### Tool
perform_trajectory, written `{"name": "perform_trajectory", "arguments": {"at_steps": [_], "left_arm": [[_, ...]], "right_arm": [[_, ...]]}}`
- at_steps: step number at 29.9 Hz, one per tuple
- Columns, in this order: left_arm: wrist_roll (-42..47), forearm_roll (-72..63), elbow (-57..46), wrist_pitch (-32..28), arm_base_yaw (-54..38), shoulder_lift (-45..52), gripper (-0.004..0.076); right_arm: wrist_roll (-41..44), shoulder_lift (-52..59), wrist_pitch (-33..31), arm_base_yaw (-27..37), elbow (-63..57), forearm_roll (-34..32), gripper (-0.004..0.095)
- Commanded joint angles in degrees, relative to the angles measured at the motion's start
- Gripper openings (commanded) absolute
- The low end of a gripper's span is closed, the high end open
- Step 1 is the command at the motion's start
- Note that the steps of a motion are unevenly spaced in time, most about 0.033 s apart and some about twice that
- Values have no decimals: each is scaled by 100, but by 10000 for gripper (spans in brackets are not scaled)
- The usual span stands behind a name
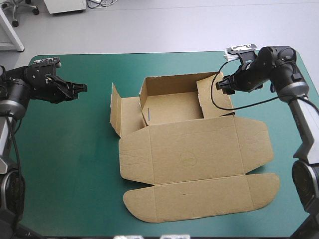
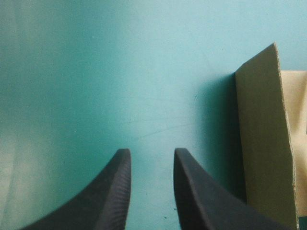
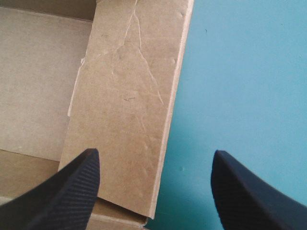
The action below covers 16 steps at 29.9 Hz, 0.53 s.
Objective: Fold the box
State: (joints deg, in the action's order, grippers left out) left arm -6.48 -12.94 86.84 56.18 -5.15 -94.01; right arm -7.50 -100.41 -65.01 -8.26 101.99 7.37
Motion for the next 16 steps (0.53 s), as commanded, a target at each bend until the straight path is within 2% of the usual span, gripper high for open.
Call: {"name": "perform_trajectory", "arguments": {"at_steps": [1, 12, 14, 16], "left_arm": [[10, -111, 143, -245, 1, 270, 223], [10, -51, 143, -8, 1, 270, 225], [10, -51, 143, -8, 1, 270, 246], [10, -51, 143, -8, 1, 270, 312]], "right_arm": [[-60, 132, 280, -12, 130, -8, 606], [-274, -744, 572, -12, 130, -89, 606], [-274, -920, 557, -12, 168, -64, 606], [-274, -1099, 532, -12, 210, -39, 606]]}}
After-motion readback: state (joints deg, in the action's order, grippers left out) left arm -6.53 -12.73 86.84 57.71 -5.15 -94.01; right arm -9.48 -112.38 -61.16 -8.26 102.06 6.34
